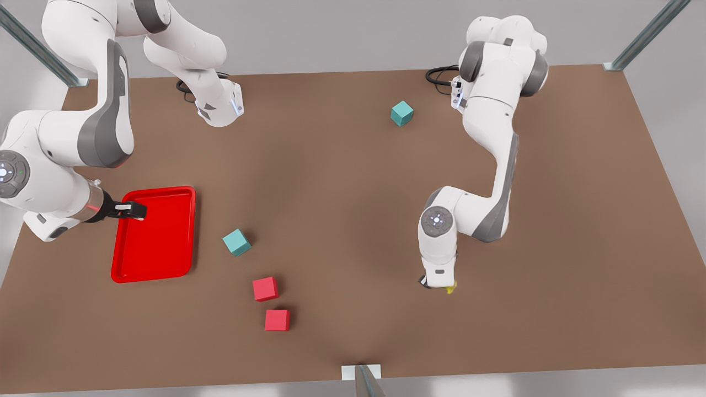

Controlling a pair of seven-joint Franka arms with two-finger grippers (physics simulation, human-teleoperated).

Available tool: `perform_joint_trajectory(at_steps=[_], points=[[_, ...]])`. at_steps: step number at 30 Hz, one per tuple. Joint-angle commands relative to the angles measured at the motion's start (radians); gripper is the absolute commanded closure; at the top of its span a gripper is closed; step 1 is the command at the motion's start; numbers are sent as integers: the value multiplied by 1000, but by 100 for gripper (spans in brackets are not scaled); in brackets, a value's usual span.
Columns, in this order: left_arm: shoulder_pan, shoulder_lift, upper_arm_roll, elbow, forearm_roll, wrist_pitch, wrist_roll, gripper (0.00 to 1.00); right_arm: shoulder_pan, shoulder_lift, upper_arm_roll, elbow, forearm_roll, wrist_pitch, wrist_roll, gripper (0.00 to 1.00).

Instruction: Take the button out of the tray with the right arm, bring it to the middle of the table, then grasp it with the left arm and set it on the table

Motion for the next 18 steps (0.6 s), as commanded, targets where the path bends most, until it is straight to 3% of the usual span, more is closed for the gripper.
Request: perform_joint_trajectory(at_steps=[1, 7, 11, 18], points=[[-14, 2, 7, -8, 216, 46, -451, 67, 0, 0, 0, -2, 1, 0, -2, 0], [-113, 33, 7, -65, 598, -34, -783, 67, -3, -2, -1, 4, 1, -2, -7, 0], [-215, 36, 7, -76, 623, -141, -914, 67, 0, -2, -3, 9, 1, 15, -7, 0], [-264, 115, 8, -72, 692, -149, -1198, 67, 8, -2, 28, 4, 15, 85, 7, 0]])
